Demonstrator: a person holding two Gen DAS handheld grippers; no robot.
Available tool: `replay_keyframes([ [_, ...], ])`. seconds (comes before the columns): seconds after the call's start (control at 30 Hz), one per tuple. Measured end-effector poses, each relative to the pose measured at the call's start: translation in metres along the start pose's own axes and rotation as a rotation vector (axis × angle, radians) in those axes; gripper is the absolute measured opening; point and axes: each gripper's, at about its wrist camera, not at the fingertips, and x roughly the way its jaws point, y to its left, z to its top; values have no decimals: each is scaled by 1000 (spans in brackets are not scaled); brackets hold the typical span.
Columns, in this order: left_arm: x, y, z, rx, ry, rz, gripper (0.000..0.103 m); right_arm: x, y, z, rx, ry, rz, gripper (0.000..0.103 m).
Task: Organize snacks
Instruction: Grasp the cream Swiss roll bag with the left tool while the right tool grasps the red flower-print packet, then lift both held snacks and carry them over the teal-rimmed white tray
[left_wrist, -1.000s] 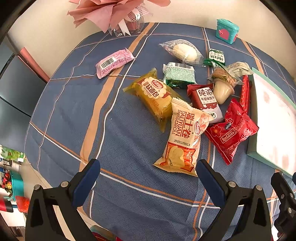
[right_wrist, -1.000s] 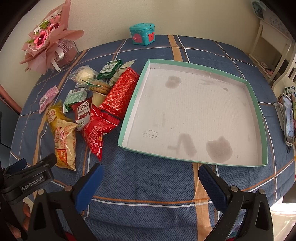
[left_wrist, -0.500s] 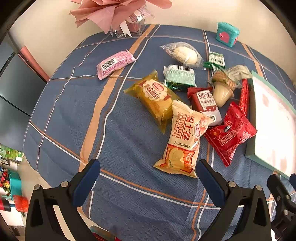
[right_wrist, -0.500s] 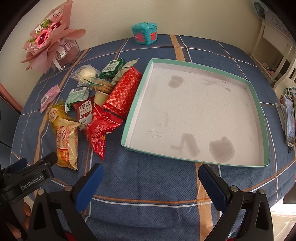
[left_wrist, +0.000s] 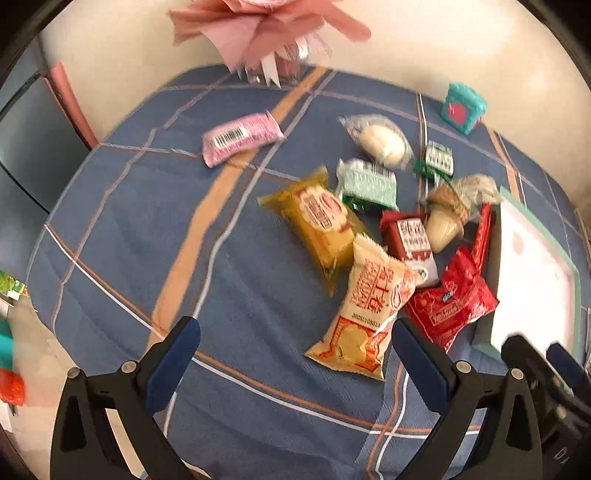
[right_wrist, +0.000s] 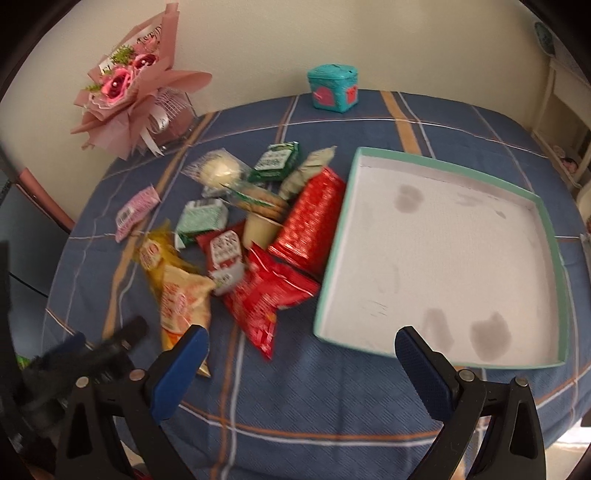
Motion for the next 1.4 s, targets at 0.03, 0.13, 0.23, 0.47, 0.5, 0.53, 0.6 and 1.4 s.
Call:
replay_keyframes([
  [0.03,4,-1,1,11,12,5,102,3,2,3,5,4,16,94],
  [0.13,9,-3,3,24,18,28,102,13,4,12,35,18,53,84],
  [0.23,16,-6,4,35,34,-20,100,23,4,17,61,41,82,80],
  [0.47,33,-20,11,79,65,-71,92,40,11,22,81,87,104,64],
  [0.5,36,-22,11,86,66,-70,90,42,12,22,82,92,102,63],
  [0.53,37,-23,11,81,78,-88,88,44,13,22,85,99,98,62],
  [0.6,42,-24,10,75,107,-116,79,49,13,22,90,112,91,60],
  [1.4,62,-48,15,64,178,-181,37,86,21,28,99,179,66,55],
])
